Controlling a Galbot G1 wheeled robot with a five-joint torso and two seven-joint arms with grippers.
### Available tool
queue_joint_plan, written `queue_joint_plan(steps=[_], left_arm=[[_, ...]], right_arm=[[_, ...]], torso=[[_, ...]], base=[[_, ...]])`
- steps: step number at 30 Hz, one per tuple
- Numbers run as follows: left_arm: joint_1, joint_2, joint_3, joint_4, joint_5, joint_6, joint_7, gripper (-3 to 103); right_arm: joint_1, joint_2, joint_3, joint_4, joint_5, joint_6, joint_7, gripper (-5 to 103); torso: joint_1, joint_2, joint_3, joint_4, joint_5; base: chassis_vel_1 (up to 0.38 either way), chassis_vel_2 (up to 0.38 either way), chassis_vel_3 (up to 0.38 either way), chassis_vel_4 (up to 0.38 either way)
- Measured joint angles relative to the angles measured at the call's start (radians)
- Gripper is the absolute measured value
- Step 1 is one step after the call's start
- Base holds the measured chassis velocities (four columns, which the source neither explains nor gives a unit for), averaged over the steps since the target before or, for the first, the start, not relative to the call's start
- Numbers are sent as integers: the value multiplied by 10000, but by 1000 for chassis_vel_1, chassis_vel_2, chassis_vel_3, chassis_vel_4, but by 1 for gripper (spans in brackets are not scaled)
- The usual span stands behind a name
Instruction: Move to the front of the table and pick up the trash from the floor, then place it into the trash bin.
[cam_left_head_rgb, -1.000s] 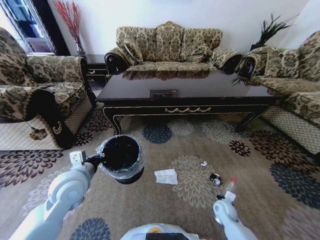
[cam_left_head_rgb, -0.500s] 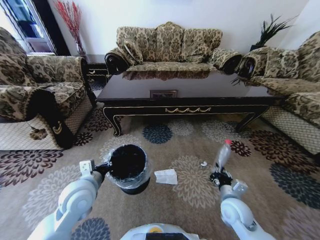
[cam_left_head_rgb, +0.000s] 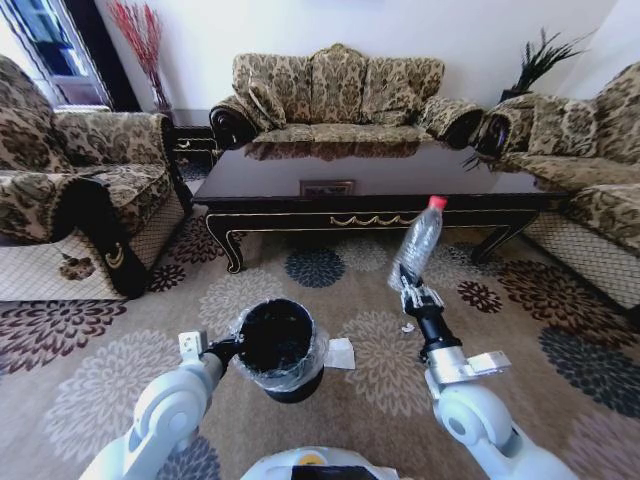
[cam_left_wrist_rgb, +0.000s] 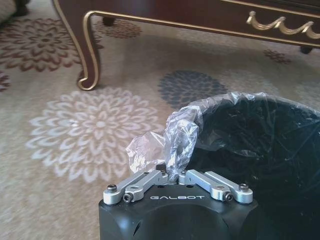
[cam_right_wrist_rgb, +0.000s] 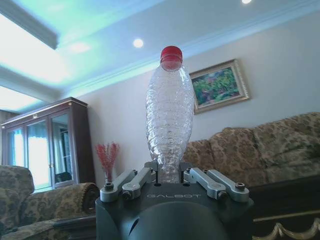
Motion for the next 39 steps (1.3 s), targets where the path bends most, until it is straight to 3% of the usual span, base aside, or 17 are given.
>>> queue_joint_plan(steps=[7,10,14,26,32,39], left_arm=[[-852,-149,1041,548,-44,-25,75,4],[-1447,-338,1797,943,-45,9,76,4],[-1798,-539,2143,1172,-72,17,75,4],[-2169,-862,2553,1559,-167,55,30,4],[-2233,-1023,2681,1679,-170,61,21,4],[-2245,-1057,2658,1669,-180,73,17,4]], right_arm=[[677,-402,-694,-370,-146,260,-334,19],[1064,-509,-1508,-902,-765,468,-542,19],[1123,-332,-2007,-1459,-1537,853,-977,19],[722,201,-2759,-1724,-2281,1054,-1105,19],[610,352,-3217,-2347,-3203,1535,-1598,19],[631,506,-3498,-2891,-3634,1794,-2090,19]], torso=[[0,-1,0,-2,0],[0,-1,0,0,0],[0,-1,1,0,2],[0,-1,-1,0,-1],[0,-1,-1,0,-1],[0,-1,-1,-1,0]], base=[[0,0,0,0],[0,0,0,0],[0,0,0,0],[0,0,0,0],[0,0,0,0],[0,0,0,0]])
